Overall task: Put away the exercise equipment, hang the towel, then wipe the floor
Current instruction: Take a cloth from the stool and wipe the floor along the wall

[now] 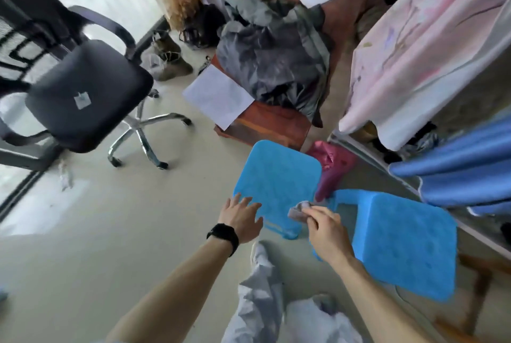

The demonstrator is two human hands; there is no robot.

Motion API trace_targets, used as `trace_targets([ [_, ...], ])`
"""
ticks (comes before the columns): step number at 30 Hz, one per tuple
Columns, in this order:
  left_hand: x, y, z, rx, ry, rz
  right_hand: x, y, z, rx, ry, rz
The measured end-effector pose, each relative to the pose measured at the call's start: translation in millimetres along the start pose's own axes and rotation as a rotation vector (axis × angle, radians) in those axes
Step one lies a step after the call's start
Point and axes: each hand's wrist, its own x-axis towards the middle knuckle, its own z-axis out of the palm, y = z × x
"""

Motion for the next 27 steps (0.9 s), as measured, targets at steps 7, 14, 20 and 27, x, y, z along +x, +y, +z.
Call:
trace_targets([
  [7,129,-18,45,0.088,0.087,0.051,108,28,77,-0.004,0.054,-0.036],
  [14,199,-47,114,0.09,0.182,0.103,175,49,133,-0.006,0.164,-0.166],
  [20,205,-58,137,0.076,0.225,0.13,186,73,161,-0.103,0.203,-0.378],
  [27,208,-59,140,0.054,0.2,0.119,182,80,165,-0.243,0.158,-0.359],
])
